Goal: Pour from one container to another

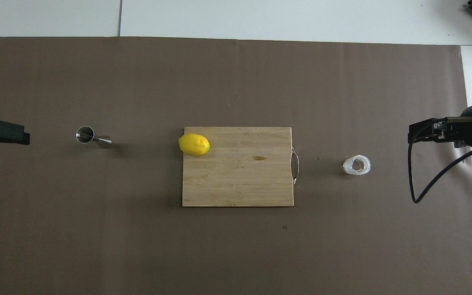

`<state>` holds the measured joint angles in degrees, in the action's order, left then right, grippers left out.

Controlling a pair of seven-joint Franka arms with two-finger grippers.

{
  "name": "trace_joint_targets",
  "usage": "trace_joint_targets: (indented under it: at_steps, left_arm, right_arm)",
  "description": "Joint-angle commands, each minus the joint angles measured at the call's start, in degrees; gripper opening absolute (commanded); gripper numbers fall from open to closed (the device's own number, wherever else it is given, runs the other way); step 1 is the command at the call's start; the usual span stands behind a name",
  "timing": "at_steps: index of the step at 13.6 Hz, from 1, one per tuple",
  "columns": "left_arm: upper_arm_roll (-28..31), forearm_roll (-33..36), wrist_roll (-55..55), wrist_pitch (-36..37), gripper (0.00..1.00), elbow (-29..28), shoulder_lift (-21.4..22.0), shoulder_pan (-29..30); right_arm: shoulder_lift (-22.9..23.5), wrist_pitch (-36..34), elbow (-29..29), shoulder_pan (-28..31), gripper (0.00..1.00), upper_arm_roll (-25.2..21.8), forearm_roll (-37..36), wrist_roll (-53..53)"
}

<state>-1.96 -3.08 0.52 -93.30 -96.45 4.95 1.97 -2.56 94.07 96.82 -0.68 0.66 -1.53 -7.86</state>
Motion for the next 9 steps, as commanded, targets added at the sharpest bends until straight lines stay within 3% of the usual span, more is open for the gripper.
trace_joint_targets:
  at_steps: [1,9]
  left_arm:
    - [-0.15,0.97,-0.17,0.75,1.0,-0.67,0.85,0.14]
    - [-0.5,0.97,-0.52,0.74,1.0,-0.76,1.11,-0.74]
  right_arm:
    - [-0.08,-0.55,-0.31,0.42,1.0,0.39,0.12,-1.18]
    - [-0.25,-0.46,-0.05,0.6,1.0,0.39,0.21,-0.75]
